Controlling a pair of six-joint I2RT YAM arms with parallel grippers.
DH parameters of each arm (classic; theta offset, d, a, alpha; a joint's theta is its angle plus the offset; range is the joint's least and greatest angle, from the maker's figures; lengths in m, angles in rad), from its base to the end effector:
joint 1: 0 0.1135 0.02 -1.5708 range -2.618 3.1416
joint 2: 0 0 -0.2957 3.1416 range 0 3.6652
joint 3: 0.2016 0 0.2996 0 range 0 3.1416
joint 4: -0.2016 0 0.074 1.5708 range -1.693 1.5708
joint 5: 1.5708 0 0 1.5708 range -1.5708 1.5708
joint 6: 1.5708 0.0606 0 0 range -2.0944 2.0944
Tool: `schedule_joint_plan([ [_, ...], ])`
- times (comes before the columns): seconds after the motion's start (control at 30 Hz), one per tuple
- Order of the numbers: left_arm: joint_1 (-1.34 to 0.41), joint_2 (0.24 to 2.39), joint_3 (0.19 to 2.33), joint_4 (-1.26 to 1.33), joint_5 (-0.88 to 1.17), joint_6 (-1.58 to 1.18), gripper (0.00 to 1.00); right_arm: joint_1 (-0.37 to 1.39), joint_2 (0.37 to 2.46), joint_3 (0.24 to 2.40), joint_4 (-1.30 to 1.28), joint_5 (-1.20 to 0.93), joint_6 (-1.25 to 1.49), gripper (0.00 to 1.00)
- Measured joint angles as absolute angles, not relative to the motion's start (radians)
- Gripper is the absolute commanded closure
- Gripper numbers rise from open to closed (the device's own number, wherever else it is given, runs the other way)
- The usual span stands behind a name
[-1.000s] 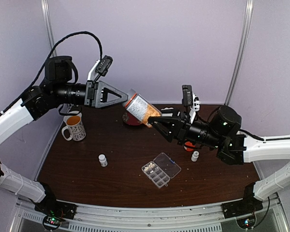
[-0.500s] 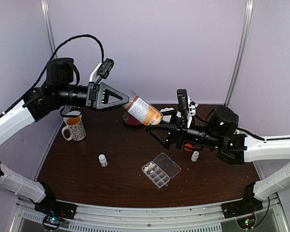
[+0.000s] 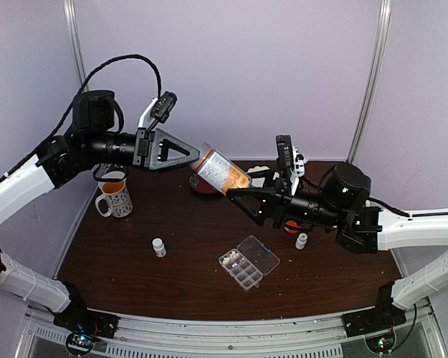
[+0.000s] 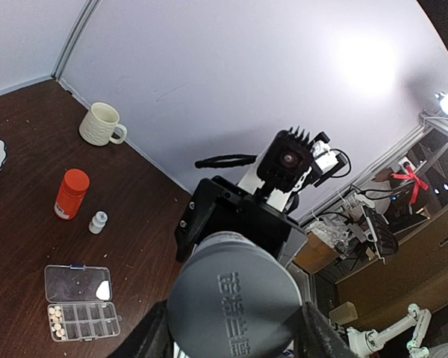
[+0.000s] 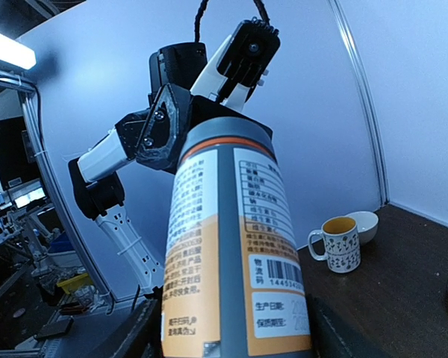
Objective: Sort the pills into containers
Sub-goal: Pass from the left arm to the right
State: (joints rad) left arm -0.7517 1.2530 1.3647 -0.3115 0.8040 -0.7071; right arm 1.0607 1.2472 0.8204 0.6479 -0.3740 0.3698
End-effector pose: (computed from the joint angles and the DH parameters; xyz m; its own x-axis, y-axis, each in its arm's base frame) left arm 0.2086 -0.2547 0.4637 -0.7530 0.0869 -0.6523 0.6580 0.1070 -0.7454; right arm 0.1493 0.3121 0.3556 -0.2567 0.2303 -0.9387 -0.9584 0.0646 0.2779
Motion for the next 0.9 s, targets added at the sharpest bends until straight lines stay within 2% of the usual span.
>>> schedule_joint_plan([
  [0.17, -0.752, 1.253, 1.363, -0.307, 0.805, -0.711, 0.75, 1.061, 1.247, 0.829, 0.622, -0.385, 0.357, 0.51],
  [0.37, -0.751, 1.253, 1.363, -0.303, 0.811, -0.708, 0.75, 1.064, 1.243, 0.854, 0.56, -0.38, 0.3, 0.63],
  [0.6, -0.745, 1.251, 1.348, -0.24, 0.831, -0.682, 0.76, 1.107, 1.218, 0.931, 0.386, -0.276, 0.157, 0.69],
  [0.9, -0.742, 1.266, 1.335, -0.253, 0.793, -0.765, 0.81, 1.2, 1.215, 0.98, 0.233, 0.024, -0.167, 0.75],
])
